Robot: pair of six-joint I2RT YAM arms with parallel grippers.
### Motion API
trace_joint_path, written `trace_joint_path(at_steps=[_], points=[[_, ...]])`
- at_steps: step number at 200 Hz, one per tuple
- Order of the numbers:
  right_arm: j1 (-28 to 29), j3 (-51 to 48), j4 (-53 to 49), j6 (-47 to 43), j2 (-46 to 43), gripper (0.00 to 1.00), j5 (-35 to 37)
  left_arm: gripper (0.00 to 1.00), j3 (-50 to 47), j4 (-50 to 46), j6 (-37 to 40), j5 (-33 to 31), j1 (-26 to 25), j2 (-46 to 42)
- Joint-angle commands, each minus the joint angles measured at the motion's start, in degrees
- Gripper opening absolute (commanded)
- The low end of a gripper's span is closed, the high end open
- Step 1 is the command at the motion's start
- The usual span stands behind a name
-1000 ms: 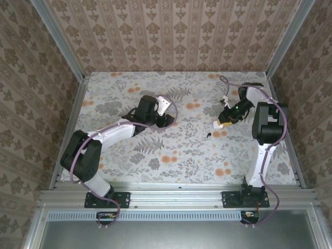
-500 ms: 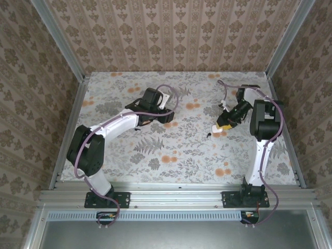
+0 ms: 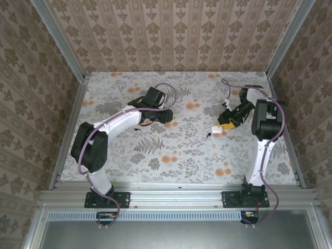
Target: Insert wireless bluetooth earbuds into charging case
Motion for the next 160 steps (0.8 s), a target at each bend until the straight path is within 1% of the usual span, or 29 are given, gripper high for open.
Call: trace_joint_path(at_steps=[1, 34, 65, 89, 97, 105, 122, 137, 160], points=[[-0.44, -0.39, 3.90, 3.27, -2.71, 0.53, 0.99, 0.50, 4.00, -5.91, -6.34, -3.13, 0.03, 1.38], [-0.51, -4.13, 14.39, 10.24, -10.04, 0.53, 0.16, 0.51, 13.36, -15.81, -9.89, -6.79, -0.36, 5.36], [-0.28, -12.43, 27.37, 20.30, -18.51, 0.53, -2.22, 0.54, 22.12, -25.47, -12.40, -10.47, -0.80, 9.97], [0.75, -19.42, 36.34, 28.93, -23.65, 0.54, -2.14, 0.56, 28.46, -32.78, -15.35, -11.77, -0.73, 14.24], [1.43, -21.52, 38.06, 31.00, -25.36, 0.54, -2.01, 0.57, 30.37, -34.96, -16.33, -11.42, -0.63, 15.77], [2.15, -23.83, 42.08, 33.07, -27.04, 0.54, -1.25, 0.58, 32.28, -36.77, -17.60, -10.91, -0.45, 17.25], [3.54, -27.22, 46.15, 35.80, -29.96, 0.54, -1.20, 0.58, 35.05, -39.20, -20.22, -9.41, -0.01, 19.77], [4.55, -29.50, 48.08, 37.61, -32.02, 0.54, -1.28, 0.59, 37.38, -41.05, -22.46, -8.69, 0.21, 22.03], [5.34, -31.81, 48.92, 38.03, -34.73, 0.55, -1.72, 0.59, 40.54, -43.95, -25.73, -7.32, 0.74, 25.75]])
